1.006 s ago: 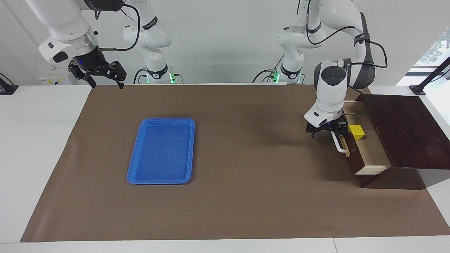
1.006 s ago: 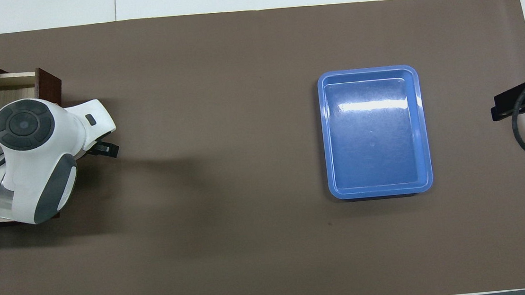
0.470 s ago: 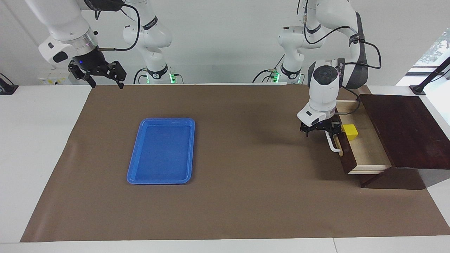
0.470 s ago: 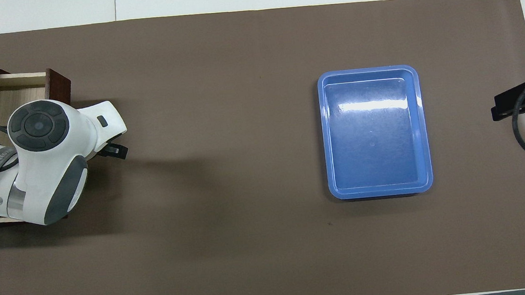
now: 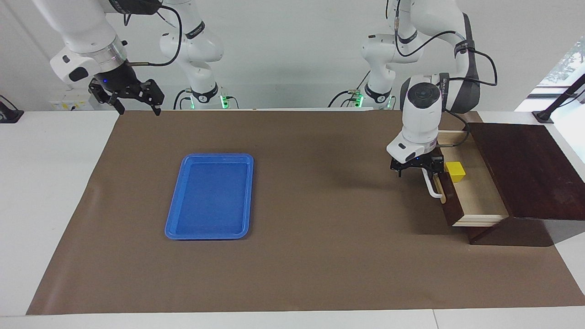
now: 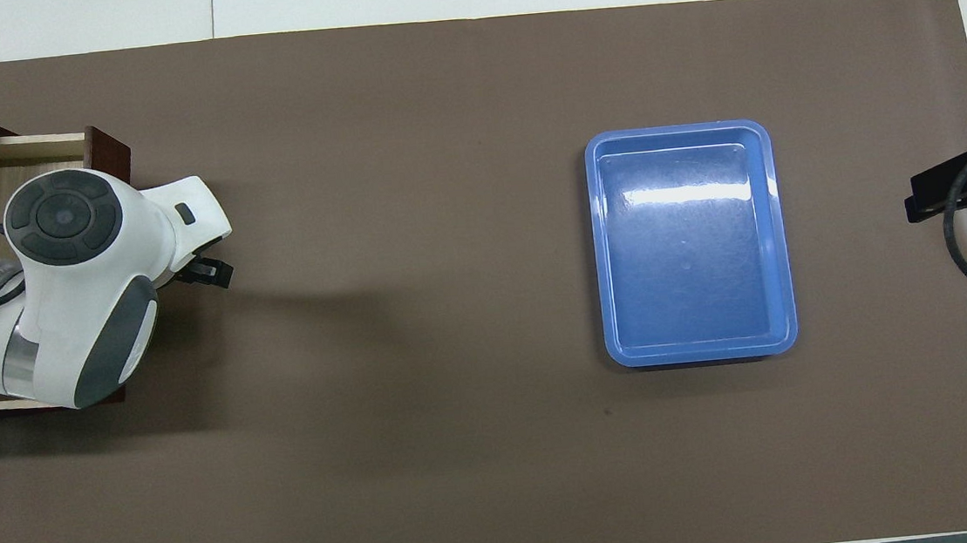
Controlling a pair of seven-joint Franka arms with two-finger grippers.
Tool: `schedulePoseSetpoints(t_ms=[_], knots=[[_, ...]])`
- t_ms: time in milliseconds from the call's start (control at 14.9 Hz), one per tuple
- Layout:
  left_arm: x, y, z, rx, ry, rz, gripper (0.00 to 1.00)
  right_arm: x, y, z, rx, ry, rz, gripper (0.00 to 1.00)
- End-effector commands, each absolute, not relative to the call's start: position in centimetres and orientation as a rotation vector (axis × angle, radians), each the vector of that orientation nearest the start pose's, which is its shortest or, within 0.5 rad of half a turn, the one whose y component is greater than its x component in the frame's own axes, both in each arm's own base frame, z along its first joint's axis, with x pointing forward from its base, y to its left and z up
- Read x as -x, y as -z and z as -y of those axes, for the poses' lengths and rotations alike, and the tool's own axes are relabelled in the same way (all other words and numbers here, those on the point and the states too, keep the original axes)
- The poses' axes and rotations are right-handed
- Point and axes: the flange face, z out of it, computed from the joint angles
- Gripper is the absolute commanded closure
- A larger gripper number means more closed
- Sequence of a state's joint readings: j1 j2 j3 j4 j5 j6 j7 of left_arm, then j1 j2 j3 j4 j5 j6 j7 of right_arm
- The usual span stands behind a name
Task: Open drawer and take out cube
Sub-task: 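Pull the drawer open toward the tray with the left gripper, then release the handle and lower the left gripper into the drawer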
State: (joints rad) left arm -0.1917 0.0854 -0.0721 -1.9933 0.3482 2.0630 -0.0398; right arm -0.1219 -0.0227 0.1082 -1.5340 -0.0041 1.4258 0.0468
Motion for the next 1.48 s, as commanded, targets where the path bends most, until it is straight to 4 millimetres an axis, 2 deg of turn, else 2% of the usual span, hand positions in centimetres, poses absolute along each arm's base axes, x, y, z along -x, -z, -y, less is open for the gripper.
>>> schedulePoseSetpoints(t_ms=[0, 268, 402, 537, 738, 872, 1006, 1140, 1274, 1409], knots=[[-56.5, -45.7, 13.6, 2.816, 0.032, -0.501, 0.0, -53.3, -64.3, 1.3, 3.155, -0.112, -0.053, 0.0], [-57.1, -50.5, 13.1, 2.951, 0.018, -0.367, 0.0, -53.3, -64.4, 1.3, 3.154, -0.107, -0.053, 0.0], [-57.3, -53.2, 12.1, 2.983, 0.028, -0.23, 0.0, -53.3, -64.3, 1.2, 3.154, -0.112, -0.05, 0.0], [-57.7, -54.4, 10.2, 3.041, 0.052, 0.033, 0.0, -53.3, -64.2, 0.9, 3.153, -0.114, -0.043, 0.0], [-58.5, -55.4, 7.5, 3.024, 0.122, 0.559, 0.0, -53.3, -64.2, 0.8, 3.142, -0.111, -0.041, 0.0], [-58.9, -55.5, 6.0, 2.974, 0.16, 0.835, 0.0, -53.3, -64.1, 0.8, 3.142, -0.116, -0.041, 0.0], [-58.9, -55.1, 1.8, 2.891, 0.113, 1.169, 0.0, -53.2, -64.1, 0.9, 3.142, -0.121, -0.044, 0.0], [-58.5, -54.8, -1.6, 2.83, 0.072, 1.405, 0.0, -53.2, -64.0, 0.8, 3.142, -0.123, -0.041, 0.0], [-57.9, -53.8, -3.8, 2.726, 0.073, 1.607, 0.0, -53.2, -64.0, 0.9, 3.141, -0.128, -0.044, 0.0], [-57.3, -51.8, -4.5, 2.645, 0.043, 1.722, 0.0, -53.2, -64.0, 0.7, 3.143, -0.128, -0.039, 0.0]])
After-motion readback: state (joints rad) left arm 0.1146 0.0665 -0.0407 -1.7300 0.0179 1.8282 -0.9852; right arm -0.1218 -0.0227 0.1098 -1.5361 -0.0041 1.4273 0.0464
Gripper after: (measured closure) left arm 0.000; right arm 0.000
